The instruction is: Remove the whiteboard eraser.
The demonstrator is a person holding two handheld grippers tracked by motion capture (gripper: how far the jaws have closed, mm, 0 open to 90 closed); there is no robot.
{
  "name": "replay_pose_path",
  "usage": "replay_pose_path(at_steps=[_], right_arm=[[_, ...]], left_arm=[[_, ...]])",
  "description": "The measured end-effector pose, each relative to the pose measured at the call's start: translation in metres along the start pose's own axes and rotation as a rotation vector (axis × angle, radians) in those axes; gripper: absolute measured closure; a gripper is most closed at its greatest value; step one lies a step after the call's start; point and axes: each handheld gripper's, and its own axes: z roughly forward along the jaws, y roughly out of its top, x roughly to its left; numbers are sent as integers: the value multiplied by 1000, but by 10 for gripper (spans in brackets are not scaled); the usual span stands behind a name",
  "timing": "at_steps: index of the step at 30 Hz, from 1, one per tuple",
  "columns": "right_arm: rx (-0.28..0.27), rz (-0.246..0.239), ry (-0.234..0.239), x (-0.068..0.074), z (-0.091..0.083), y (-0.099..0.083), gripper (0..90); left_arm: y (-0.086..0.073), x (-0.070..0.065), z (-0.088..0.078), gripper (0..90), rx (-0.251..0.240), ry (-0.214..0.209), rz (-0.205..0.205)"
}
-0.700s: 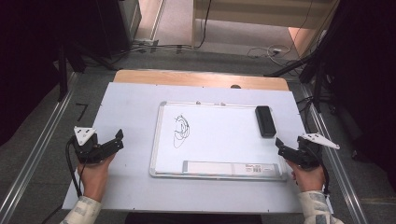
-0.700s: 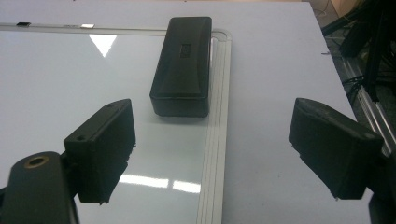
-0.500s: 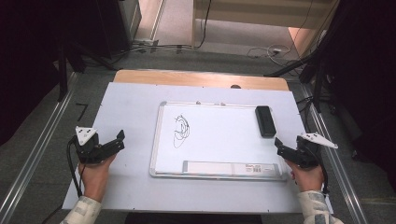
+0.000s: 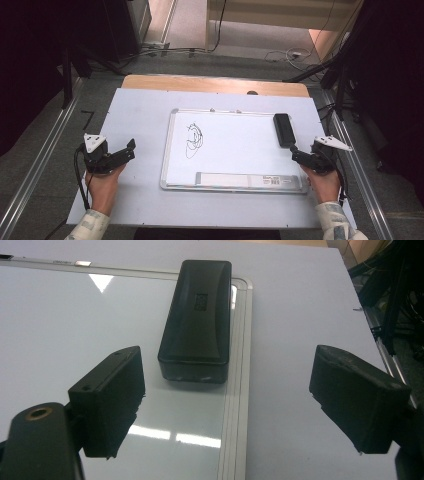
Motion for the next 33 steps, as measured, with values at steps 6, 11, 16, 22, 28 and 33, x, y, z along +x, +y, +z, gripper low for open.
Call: replay_pose_path(at_steps=[6, 11, 16, 22, 28, 33], right_arm=[[2, -10, 4, 5, 10, 10, 131], [16, -9, -4, 6, 25, 18, 131], [26, -17, -10, 7, 35, 24, 130], [28, -18, -20, 9, 42, 27, 131], [41, -19, -32, 11, 55, 31, 132], [42, -20, -37, 13, 68, 34, 165]], left_arm=[[0, -2, 1, 99, 12, -14, 1], [1, -3, 0, 99, 9, -21, 3], [0, -2, 0, 99, 7, -17, 3], [1, -1, -1, 99, 8, -15, -2], [1, -1, -1, 98, 9, -15, 0], [1, -1, 0, 98, 15, -19, 0]])
